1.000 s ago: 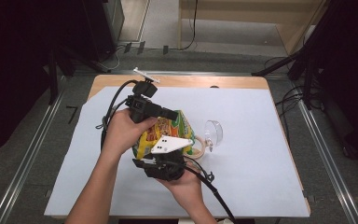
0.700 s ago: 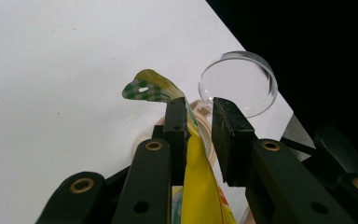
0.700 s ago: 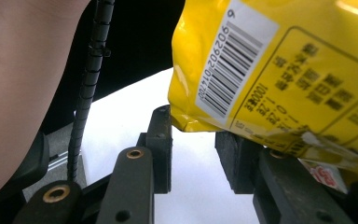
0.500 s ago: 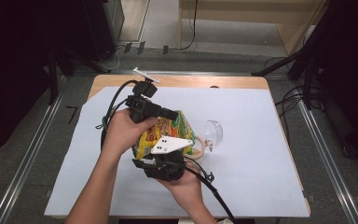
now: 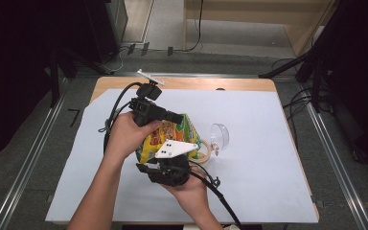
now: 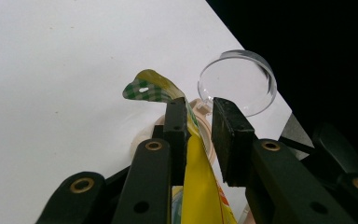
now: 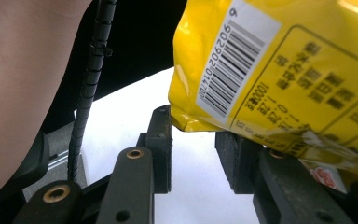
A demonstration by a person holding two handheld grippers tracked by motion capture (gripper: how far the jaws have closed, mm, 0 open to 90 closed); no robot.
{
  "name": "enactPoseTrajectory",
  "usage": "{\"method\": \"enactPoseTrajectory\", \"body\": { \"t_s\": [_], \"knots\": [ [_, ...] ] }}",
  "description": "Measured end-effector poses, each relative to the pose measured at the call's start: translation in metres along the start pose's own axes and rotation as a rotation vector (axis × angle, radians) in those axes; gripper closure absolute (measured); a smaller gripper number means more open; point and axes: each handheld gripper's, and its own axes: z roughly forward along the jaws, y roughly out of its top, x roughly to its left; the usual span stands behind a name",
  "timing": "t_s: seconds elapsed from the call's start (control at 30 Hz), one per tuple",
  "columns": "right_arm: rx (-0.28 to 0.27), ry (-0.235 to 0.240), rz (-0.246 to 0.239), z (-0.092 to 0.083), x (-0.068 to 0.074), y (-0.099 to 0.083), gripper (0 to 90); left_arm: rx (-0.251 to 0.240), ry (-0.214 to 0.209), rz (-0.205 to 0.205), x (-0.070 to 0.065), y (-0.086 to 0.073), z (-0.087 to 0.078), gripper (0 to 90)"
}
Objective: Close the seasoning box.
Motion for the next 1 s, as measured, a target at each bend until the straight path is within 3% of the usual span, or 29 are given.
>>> {"method": "enactPoseTrajectory", "body": {
  "t_s": [1.0],
  "knots": [
    [0.002, 0.001, -0.002, 0.0005, 0.0003, -0.0003, 68.7, 0.003, -0.009, -0.007, 0.0017, -0.0003, 0.0003, 76.0]
  ]
}}
